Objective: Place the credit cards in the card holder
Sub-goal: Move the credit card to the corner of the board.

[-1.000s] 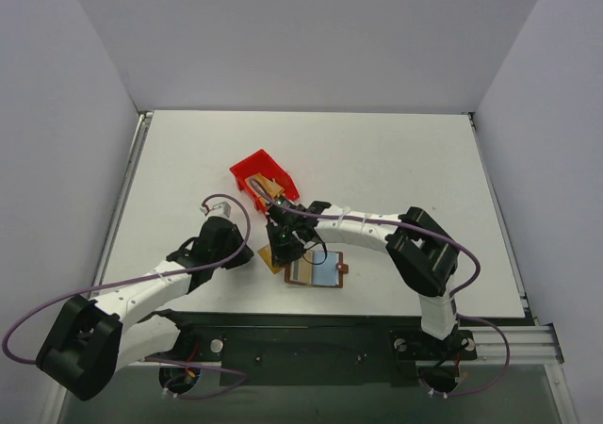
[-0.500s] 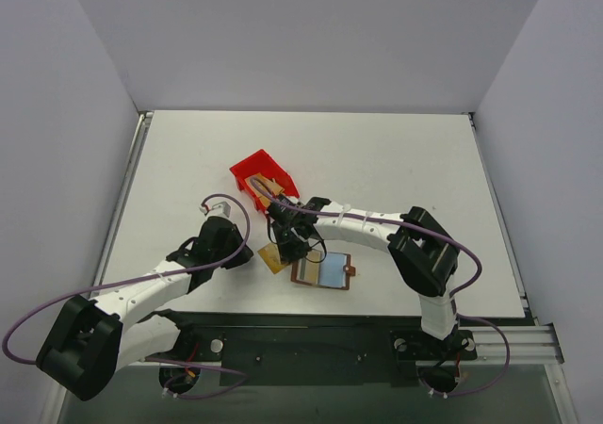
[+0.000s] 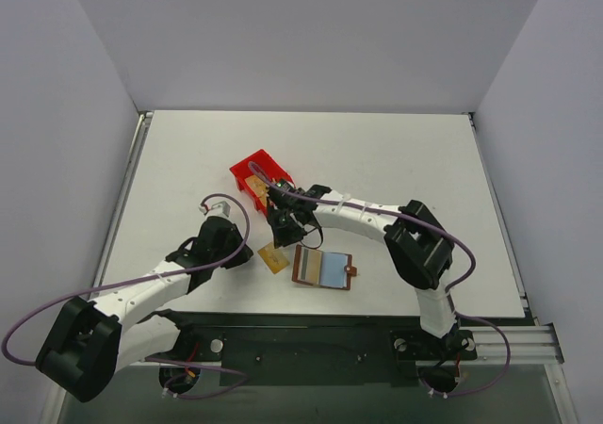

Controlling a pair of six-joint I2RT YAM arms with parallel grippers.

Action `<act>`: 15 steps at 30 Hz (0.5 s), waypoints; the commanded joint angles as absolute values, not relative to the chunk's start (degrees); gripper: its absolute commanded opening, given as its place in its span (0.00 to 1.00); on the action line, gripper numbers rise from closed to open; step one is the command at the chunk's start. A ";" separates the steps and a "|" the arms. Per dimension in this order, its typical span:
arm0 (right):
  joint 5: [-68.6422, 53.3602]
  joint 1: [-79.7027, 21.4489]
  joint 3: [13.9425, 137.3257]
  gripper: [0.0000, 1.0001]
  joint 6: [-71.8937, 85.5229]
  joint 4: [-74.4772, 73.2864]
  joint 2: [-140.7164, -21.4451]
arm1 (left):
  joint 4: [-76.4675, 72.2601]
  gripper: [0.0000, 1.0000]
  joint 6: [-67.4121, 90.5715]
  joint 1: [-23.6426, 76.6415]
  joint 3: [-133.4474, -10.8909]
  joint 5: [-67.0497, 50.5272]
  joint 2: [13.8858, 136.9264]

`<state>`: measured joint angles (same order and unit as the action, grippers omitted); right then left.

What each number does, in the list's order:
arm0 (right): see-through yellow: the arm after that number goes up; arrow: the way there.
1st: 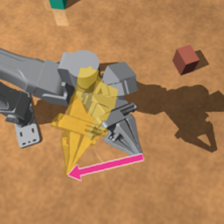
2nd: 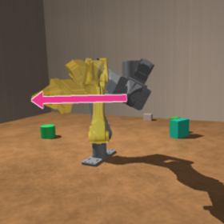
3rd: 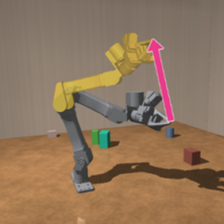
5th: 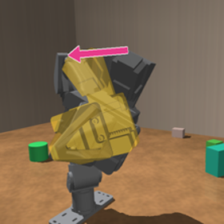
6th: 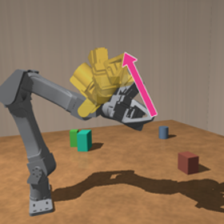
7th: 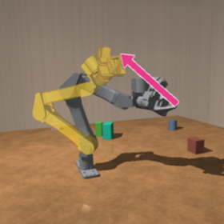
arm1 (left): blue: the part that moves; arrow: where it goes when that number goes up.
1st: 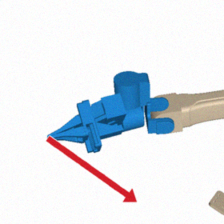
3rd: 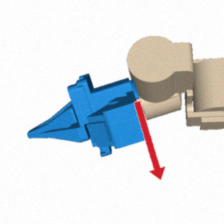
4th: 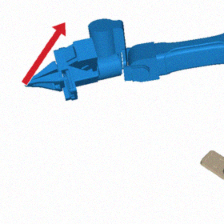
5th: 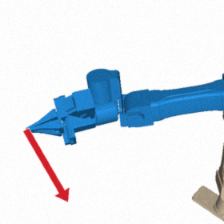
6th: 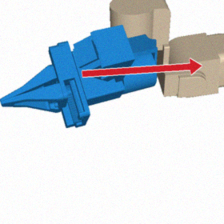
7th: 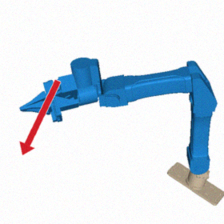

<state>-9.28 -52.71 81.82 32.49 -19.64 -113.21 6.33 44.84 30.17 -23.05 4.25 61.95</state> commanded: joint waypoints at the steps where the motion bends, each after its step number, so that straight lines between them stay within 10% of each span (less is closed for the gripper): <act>1: -11.07 -49.84 83.67 0.22 29.36 -18.64 -115.66 | 6.42 0.29 45.09 29.44 -23.29 4.83 60.73; 15: -15.82 -49.66 85.87 0.22 25.93 -17.67 -121.99 | 6.24 0.30 45.09 28.92 -23.12 4.57 61.35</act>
<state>-14.26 -48.84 84.20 27.88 -16.43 -119.90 6.70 44.84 29.47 -23.05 4.25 61.71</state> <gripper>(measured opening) 0.224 0.295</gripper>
